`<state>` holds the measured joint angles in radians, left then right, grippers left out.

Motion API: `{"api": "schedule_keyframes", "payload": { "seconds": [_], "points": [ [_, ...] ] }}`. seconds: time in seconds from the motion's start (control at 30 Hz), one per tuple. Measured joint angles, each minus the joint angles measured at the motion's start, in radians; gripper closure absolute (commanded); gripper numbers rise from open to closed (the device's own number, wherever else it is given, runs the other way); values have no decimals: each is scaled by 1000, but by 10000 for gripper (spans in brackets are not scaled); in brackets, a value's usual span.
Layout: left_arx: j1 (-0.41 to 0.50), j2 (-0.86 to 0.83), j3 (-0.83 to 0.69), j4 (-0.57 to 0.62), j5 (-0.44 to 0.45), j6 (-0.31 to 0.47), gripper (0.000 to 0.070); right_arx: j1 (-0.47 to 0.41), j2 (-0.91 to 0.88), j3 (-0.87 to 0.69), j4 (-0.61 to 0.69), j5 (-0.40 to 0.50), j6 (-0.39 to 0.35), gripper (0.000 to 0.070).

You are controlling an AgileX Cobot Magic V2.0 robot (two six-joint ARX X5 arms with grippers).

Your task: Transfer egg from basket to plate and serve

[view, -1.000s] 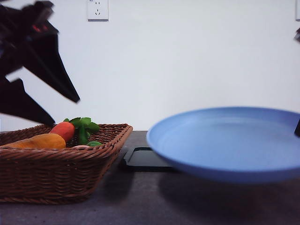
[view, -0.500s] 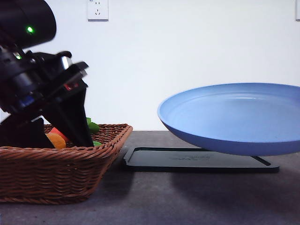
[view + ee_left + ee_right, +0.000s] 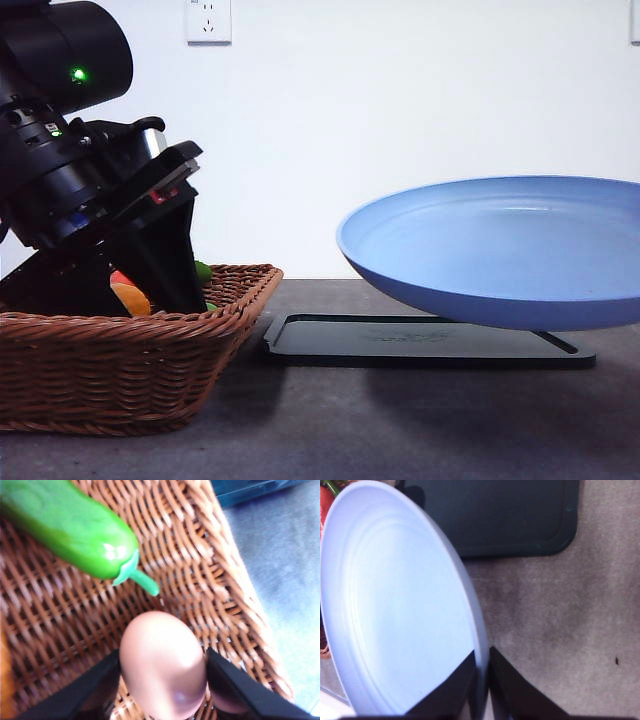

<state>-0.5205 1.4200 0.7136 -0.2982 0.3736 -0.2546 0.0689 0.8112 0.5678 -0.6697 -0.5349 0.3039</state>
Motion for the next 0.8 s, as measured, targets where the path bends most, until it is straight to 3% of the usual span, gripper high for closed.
{"api": "schedule_keyframes", "payload": {
  "seconds": [0.3,0.53,0.8],
  "points": [
    [1,0,14,-40,0,1,450,0,0,0,0,0,0,700],
    [1,0,120,-251,1,40,450,0,0,0,-18,-15,0,700],
    [-26,-52,309,-306,158,52,450,0,6,0,-51,-50,0,700]
  ]
}}
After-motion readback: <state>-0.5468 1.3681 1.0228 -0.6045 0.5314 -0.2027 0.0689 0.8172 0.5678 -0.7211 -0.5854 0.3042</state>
